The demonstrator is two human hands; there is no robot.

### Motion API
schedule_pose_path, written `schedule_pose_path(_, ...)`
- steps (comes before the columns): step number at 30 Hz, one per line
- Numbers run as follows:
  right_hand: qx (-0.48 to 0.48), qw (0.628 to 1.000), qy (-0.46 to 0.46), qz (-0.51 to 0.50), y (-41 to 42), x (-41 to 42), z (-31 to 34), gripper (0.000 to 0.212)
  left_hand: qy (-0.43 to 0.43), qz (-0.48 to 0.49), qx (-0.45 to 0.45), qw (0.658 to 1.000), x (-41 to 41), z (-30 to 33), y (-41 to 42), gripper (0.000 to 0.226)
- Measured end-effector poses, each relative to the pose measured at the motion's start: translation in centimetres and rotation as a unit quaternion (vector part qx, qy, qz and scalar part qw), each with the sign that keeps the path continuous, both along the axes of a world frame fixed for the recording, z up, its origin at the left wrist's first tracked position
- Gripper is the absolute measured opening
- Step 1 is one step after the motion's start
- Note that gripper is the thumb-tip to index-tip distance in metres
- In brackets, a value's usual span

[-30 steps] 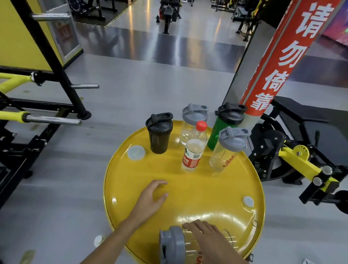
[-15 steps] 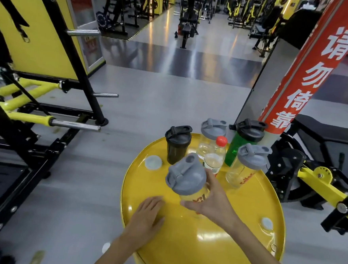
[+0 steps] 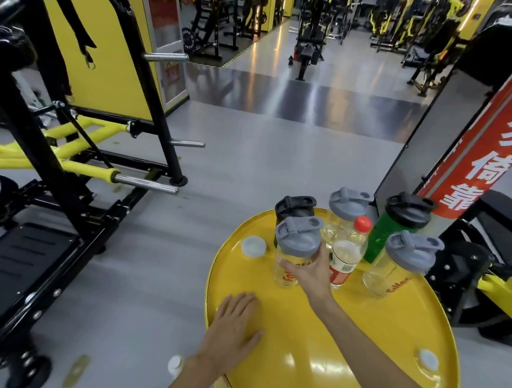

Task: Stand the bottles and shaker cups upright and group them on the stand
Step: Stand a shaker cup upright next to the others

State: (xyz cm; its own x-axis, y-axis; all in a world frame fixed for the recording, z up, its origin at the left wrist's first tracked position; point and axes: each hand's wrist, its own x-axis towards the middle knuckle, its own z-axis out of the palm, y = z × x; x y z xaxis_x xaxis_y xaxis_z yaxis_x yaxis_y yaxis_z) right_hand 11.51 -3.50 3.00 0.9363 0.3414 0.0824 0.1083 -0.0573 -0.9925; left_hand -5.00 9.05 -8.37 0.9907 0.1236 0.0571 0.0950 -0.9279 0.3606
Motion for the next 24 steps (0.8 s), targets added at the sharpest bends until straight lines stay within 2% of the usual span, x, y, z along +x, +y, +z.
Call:
schedule_pose_path(8,-0.001,1.0,0.004,0.028,-0.4,0.7,-1.2,0.082,0.003,0.006,-0.002,1.0,0.0,-0.1,0.0,0.065)
schedule_pose_path(13,-0.019,0.999,-0.005,0.025,-0.5,0.9,-1.7,0.084,-0.001,0.008,-0.001,1.0,-0.1,-0.3,0.0,0.069)
schedule_pose_path(15,-0.024,0.999,-0.01,0.033,-0.6,0.8,-1.9,0.082,-0.004,0.011,-0.018,1.0,-0.1,-0.2,-0.1,0.073)
schedule_pose_path(19,-0.063,0.996,0.0,0.058,-2.0,0.2,-2.6,0.091,-0.009,0.041,-0.08,0.996,0.6,1.4,0.0,0.082)
schedule_pose_path(24,-0.084,0.993,0.042,0.065,-7.2,-1.3,-3.0,0.111,-0.094,0.073,-0.17,0.978,3.7,6.2,0.9,0.073)
